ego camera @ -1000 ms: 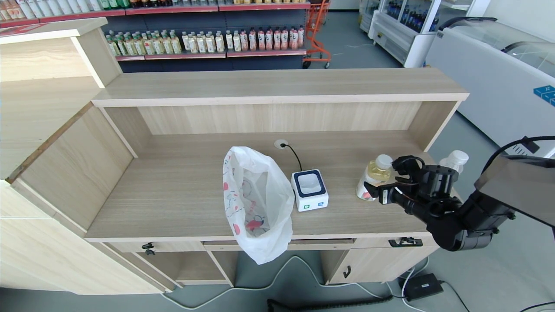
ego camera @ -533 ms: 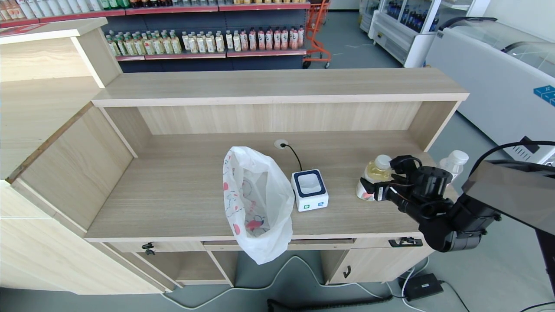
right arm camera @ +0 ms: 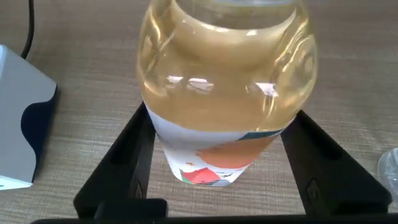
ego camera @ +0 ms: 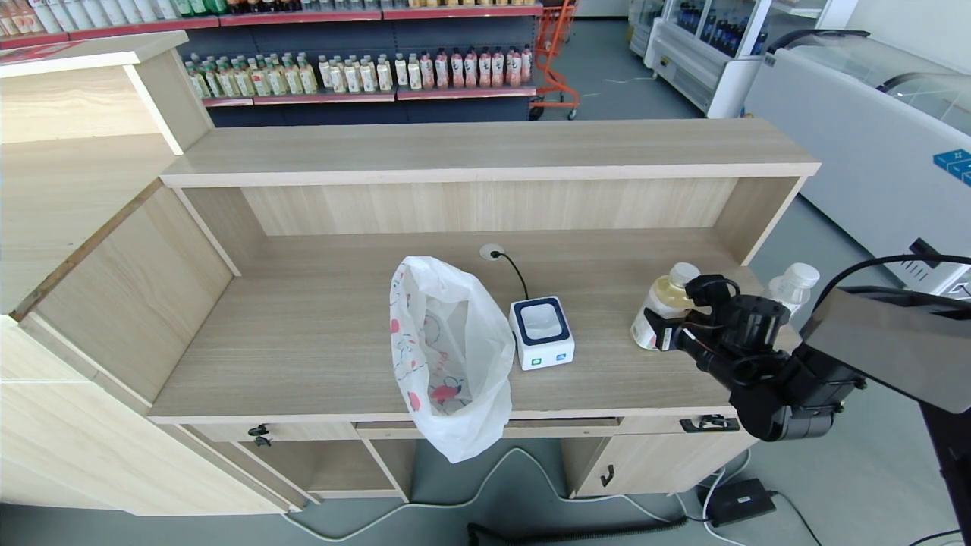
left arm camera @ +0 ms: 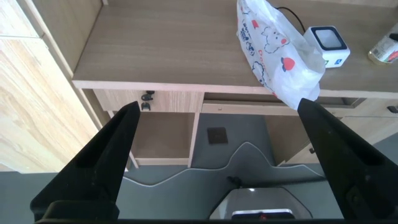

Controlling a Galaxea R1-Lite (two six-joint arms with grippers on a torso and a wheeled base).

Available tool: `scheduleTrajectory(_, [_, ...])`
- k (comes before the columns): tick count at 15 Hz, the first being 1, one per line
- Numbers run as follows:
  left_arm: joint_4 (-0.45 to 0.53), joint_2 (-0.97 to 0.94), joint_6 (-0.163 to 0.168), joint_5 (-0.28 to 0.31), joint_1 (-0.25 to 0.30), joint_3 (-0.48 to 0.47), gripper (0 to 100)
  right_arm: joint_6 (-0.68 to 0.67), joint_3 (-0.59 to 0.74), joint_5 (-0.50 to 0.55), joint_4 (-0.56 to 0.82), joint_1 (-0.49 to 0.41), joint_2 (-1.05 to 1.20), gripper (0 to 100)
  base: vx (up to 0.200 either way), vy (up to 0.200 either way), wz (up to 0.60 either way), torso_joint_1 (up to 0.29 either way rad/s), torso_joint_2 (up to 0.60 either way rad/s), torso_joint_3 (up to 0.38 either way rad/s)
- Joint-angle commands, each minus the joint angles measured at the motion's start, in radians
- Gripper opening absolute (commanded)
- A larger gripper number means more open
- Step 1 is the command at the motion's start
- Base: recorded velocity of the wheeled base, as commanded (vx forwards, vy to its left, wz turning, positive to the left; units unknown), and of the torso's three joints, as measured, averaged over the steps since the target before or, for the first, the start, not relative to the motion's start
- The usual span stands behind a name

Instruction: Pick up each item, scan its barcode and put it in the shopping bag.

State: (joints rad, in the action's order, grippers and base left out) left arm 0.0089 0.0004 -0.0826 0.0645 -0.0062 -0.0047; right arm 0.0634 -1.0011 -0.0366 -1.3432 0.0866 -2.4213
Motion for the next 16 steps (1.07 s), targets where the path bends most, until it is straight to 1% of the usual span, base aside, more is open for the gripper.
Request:
scheduleTrajectory(1, [0.000,0.000,0.000,-0.002,0.000,0.000,100,0.003,-0.013,0.000,-0.001,0.001,-0.012,0,0.000,0.000,0.00,0.000,0.00,0.000])
scheduleTrajectory(7, [0.000,0.000,0.000,0.000,0.000,0.000,100,0.015,-0.013,-0.002,-0.021,-0.018,-0.004,0,0.000,0.000,0.00,0.000,0.00,0.000])
scheduleTrajectory(10, [0.000,0.000,0.000,0.000,0.000,0.000,100,0.059,-0.039,-0.002,-0.019,-0.041,-0.015,0,0.000,0.000,0.00,0.000,0.00,0.000])
scheduleTrajectory(14, [0.000,0.000,0.000,0.000,0.000,0.000,100,0.069,-0.056,0.001,-0.021,-0.030,-0.022,0,0.000,0.000,0.00,0.000,0.00,0.000])
scheduleTrajectory(15, [0.000,0.000,0.000,0.000,0.000,0.000,100,0.069,-0.053,0.014,-0.022,-0.021,-0.021,0,0.000,0.000,0.00,0.000,0.00,0.000])
scheduleTrajectory(16, [0.000,0.000,0.000,0.000,0.000,0.000,100,0.070,-0.050,0.047,-0.021,-0.018,-0.021,0,0.000,0.000,0.00,0.000,0.00,0.000])
